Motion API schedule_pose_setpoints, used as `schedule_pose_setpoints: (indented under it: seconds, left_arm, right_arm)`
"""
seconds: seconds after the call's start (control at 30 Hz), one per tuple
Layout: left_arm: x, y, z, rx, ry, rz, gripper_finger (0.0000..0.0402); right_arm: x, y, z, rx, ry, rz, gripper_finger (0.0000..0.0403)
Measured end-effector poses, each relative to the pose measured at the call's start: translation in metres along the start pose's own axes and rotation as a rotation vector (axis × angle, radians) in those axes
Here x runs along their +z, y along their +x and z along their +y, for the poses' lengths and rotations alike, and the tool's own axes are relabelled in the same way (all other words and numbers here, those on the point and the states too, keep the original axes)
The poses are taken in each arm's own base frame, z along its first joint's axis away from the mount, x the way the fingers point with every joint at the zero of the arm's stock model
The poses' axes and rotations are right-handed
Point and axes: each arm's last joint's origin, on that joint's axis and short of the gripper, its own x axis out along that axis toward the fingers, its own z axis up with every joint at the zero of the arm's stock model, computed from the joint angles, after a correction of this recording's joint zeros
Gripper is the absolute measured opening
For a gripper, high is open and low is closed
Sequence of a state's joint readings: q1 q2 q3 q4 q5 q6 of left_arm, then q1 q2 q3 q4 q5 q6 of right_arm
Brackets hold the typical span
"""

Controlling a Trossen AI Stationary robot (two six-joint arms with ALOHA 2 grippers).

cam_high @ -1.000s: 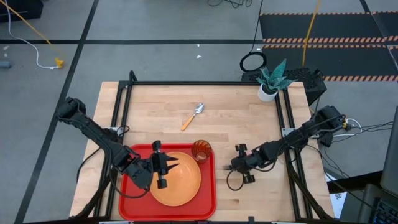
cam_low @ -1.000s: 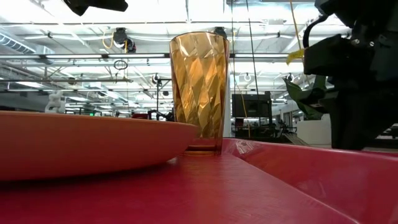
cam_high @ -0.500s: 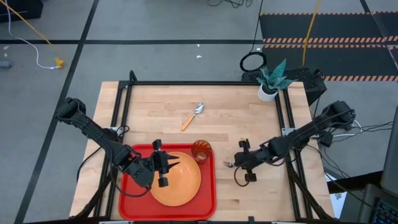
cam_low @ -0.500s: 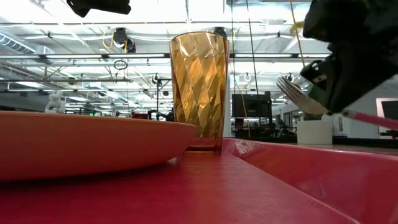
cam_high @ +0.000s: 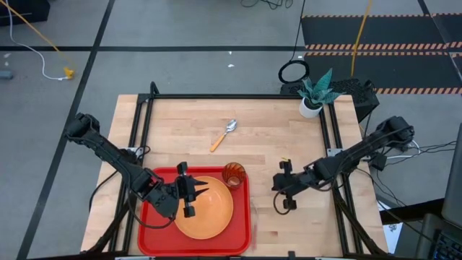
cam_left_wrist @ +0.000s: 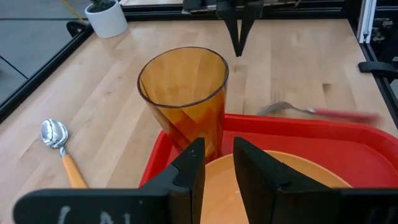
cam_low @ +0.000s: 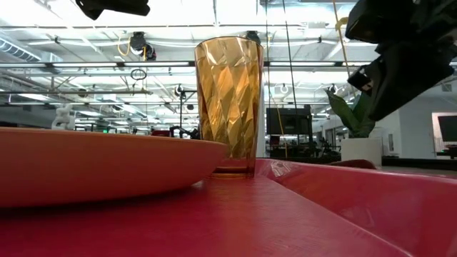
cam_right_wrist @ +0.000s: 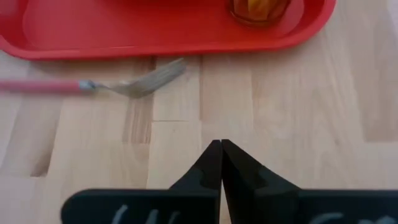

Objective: Pick and place plate/cup/fork/spoon on tray
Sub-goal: Put the pink fork on the red serving tray to the left of the orange plate

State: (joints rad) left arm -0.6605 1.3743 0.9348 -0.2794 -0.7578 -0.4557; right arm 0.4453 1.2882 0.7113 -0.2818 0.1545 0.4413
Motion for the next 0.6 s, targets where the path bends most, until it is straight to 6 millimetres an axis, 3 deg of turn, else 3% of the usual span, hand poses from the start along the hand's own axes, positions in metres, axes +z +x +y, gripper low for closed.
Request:
schedule_pose_setpoints:
  seconds: [0.27,0.43,0.6]
  left_arm:
    - [0.0,0.0,0.0,0.0,-0.001,0.0,0.0088]
    - [0.0,0.0,0.0,-0.001,0.002,-0.001,0.0088]
    - [0.002,0.0,-0.001,-0.008,-0.011,-0.017,0.0088]
  right_arm:
    - [0.002,0.004,0.033,0.083,0.104,-0.155,0.0007]
    - [0.0,0.013,0.056,0.119,0.15,-0.253,0.0045]
    - [0.002,0.037,0.071,0.102,0.276,-0.292,0.009]
